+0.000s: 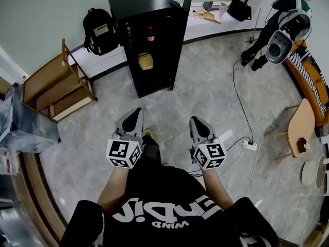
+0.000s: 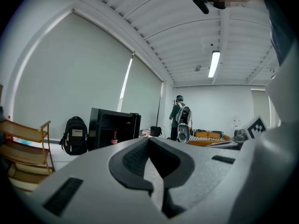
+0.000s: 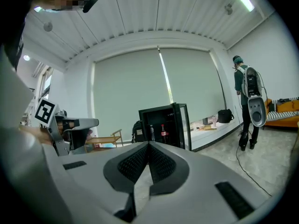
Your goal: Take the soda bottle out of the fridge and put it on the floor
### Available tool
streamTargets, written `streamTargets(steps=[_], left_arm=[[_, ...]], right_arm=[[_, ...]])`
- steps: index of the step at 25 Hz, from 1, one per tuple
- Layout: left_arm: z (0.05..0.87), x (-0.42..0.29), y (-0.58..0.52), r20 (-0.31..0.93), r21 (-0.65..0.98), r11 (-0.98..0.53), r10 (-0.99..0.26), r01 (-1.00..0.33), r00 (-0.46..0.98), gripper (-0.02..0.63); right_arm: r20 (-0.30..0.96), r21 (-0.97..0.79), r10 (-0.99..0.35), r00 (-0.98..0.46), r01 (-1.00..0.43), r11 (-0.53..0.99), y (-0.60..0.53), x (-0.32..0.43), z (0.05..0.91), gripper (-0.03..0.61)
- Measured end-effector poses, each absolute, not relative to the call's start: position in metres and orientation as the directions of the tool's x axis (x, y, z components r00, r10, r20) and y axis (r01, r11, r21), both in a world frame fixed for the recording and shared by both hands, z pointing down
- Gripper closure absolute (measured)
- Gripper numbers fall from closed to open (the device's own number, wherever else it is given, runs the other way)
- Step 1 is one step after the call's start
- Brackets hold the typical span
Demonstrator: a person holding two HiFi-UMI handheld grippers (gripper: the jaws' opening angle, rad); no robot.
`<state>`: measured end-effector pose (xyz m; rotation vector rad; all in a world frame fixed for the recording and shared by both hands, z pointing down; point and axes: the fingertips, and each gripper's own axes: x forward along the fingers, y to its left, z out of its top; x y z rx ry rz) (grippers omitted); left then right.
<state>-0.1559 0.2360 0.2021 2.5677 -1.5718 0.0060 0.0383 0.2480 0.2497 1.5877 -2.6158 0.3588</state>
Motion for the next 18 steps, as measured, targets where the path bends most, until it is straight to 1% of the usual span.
streamTargets(steps=[8, 14, 18], left_arm=[[0.208, -0.137, 0.175, 0.063, 0.124, -0.462, -0.880, -0.878, 0.471, 0.607], [0.214, -0.134, 0.101, 0.067, 0.187, -0.462, -0.874, -0.867, 0.481, 0.607], [0.211, -0.133, 0.045, 0.081, 0.182, -0.476, -0.864, -0.860, 0.496, 0.609]], right_arm=[[0.164, -0.154, -0.873, -0.459, -0.886, 0.437, 0.192, 0.057, 0.254, 0.555], [0.170, -0.132, -0.882, -0.439, -0.898, 0.421, 0.122, 0.067, 0.256, 0.556], [0.171, -0.130, -0.886, -0.432, -0.901, 0.414, 0.070, 0.065, 0.247, 0.556]])
